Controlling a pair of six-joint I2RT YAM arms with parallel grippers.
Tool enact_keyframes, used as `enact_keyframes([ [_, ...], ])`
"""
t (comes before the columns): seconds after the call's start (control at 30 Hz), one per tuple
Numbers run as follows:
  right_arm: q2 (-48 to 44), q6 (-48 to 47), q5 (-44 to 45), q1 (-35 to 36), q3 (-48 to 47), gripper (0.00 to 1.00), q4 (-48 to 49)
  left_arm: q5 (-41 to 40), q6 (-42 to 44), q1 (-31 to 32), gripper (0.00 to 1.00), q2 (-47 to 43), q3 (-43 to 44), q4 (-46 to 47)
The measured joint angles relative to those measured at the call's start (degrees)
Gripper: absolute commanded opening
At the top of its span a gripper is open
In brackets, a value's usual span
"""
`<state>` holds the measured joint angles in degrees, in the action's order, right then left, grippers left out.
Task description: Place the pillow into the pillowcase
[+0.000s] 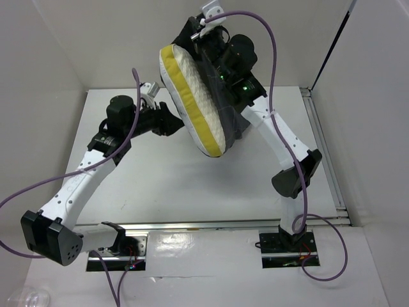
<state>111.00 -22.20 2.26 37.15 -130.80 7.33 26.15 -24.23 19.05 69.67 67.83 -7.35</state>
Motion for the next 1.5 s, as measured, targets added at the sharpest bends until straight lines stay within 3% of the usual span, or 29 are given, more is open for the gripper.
enact_keyframes([
  [1.5, -1.9, 1.8, -1.0, 0.8, 1.5, 0.00, -0.1, 1.7, -3.0, 2.6, 0.65, 2.9, 5.9, -3.5],
])
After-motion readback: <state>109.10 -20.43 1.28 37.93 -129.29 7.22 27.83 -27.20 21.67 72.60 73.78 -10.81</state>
